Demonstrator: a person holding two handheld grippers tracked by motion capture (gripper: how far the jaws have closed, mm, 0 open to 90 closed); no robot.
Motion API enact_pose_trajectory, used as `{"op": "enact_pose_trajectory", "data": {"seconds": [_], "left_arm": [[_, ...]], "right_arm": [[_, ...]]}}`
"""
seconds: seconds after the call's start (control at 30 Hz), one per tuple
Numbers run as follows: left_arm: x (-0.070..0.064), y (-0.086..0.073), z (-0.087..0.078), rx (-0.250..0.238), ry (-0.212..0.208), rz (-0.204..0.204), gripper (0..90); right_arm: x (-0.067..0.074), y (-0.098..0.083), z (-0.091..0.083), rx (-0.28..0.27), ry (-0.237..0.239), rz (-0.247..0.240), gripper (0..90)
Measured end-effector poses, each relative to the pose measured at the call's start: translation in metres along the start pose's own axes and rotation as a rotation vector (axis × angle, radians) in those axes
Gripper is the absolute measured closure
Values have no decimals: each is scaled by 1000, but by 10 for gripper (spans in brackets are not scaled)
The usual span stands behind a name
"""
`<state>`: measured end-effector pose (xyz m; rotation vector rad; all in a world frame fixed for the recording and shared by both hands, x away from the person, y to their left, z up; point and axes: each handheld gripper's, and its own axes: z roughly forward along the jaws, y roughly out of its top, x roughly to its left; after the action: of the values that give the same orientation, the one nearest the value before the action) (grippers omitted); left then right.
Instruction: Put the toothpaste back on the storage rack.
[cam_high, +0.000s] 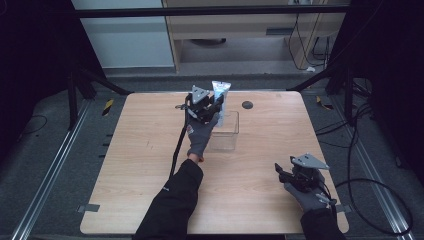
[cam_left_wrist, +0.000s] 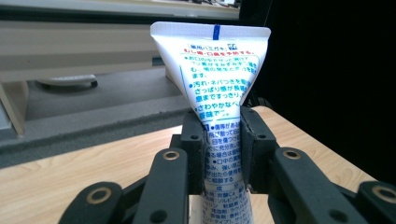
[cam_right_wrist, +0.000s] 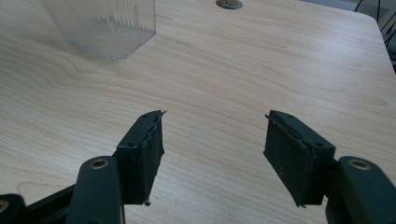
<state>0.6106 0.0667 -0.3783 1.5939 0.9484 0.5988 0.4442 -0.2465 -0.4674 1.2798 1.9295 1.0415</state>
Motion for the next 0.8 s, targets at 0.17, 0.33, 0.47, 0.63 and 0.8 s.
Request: {"op": "enact_pose_trajectory", "data": {"seconds": [0.17, 0.33, 0.47, 0.63, 0.8], "left_arm": [[3, -8, 1, 11, 5, -3, 734], [5, -18, 3, 22, -2, -10, 733], [4, -23, 4, 26, 2, -3, 732], [5, -30, 5, 31, 4, -3, 731], [4, -35, 5, 42, 3, 0, 729]], "right_arm": [[0, 0, 0, 0, 0, 1, 369], [1, 0, 1, 0, 1, -2, 369], [1, 0, 1, 2, 0, -3, 369], [1, 0, 1, 1, 0, -4, 369], [1, 0, 1, 2, 2, -5, 369]]}}
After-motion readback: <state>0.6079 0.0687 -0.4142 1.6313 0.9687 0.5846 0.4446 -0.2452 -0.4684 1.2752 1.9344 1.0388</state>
